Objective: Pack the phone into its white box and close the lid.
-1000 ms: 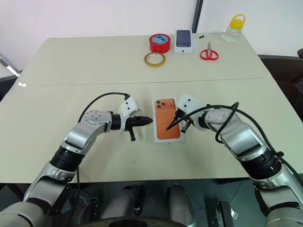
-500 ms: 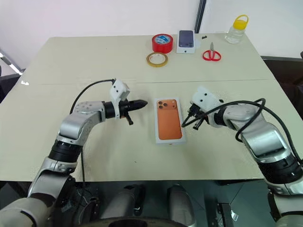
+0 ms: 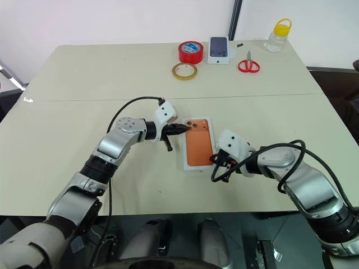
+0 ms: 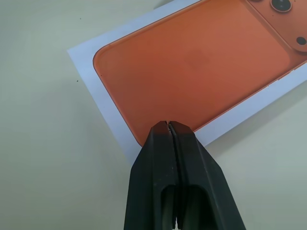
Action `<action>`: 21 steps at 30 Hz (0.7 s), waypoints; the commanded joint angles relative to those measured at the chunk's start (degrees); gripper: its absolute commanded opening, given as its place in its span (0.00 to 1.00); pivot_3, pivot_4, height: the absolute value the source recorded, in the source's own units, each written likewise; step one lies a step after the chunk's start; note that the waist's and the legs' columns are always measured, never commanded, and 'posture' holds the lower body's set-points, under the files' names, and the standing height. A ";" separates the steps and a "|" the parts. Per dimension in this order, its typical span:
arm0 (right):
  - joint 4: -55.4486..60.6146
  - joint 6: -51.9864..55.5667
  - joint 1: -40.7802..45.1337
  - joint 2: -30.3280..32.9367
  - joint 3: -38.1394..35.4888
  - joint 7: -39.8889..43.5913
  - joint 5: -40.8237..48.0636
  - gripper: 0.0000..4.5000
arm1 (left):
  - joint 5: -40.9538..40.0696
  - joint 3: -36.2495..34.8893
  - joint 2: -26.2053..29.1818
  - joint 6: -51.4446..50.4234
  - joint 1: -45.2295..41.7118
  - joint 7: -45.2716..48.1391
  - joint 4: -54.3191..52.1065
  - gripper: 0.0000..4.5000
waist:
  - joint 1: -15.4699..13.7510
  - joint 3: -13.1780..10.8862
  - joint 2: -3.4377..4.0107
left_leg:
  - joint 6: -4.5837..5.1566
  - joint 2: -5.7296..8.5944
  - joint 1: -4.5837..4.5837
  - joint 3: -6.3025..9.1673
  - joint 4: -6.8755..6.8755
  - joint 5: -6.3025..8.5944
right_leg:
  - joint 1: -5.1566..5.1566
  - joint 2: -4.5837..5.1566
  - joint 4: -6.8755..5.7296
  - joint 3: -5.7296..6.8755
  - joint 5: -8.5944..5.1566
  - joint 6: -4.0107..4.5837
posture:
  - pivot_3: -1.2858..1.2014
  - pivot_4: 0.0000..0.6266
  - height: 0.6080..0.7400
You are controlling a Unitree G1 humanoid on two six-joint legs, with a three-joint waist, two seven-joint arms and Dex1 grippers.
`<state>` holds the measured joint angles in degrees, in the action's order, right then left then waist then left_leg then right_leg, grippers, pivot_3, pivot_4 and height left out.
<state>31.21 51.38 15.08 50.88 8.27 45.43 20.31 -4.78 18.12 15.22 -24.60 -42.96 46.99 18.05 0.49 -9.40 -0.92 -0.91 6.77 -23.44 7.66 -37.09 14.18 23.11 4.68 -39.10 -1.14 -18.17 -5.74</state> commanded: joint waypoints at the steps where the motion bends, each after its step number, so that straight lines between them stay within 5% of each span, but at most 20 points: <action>1: -0.53 -2.51 1.18 -0.96 -3.40 -1.48 -0.51 0.01 | -1.32 -4.62 0.07 1.03 0.76 -2.49 -0.26 0.00 | 0.20 -0.02 -0.02 | 0.00 0.00 0.00 0.00 -0.01 0.00 | 0.00 0.00 0.00 0.00 0.00 0.00 | 0.52 0.24 1.00; 7: -13.01 -10.99 5.83 -5.21 -10.18 -5.65 -2.24 0.01 | -6.11 -16.50 5.93 -1.06 5.63 -6.17 -11.23 0.00 | 0.57 -0.04 -0.06 | -0.03 -0.04 -0.02 -0.02 0.05 -0.02 | 0.15 -0.05 -0.10 -0.07 0.01 0.00 | 0.52 0.24 1.00; 15: -34.66 -20.03 13.18 -5.78 -16.30 0.37 0.08 0.01 | -10.55 -31.93 17.27 -5.28 24.12 -8.61 -26.07 0.00 | 0.51 -0.05 -0.02 | -0.02 -0.03 -0.02 -0.04 0.06 -0.01 | 0.14 -0.04 -0.04 -0.09 0.01 0.01 | 0.52 0.24 1.00; 21: -46.92 -27.06 16.84 -4.78 -16.47 5.18 -1.89 0.01 | -12.83 -36.44 18.08 -8.61 32.90 -12.10 -33.26 0.00 | -0.09 -0.05 -0.02 | 0.00 -0.02 -0.02 -0.04 0.05 0.01 | 0.07 0.00 0.00 -0.08 0.01 0.01 | 0.52 0.24 1.00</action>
<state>-14.88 26.74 30.68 44.97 -7.05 49.29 18.67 -16.28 -16.80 33.12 -32.85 -10.12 35.85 -12.10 0.40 -9.45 -0.94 -0.91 6.75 -23.46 7.62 -37.04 14.19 23.17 4.68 -39.09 -1.21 -18.16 -5.72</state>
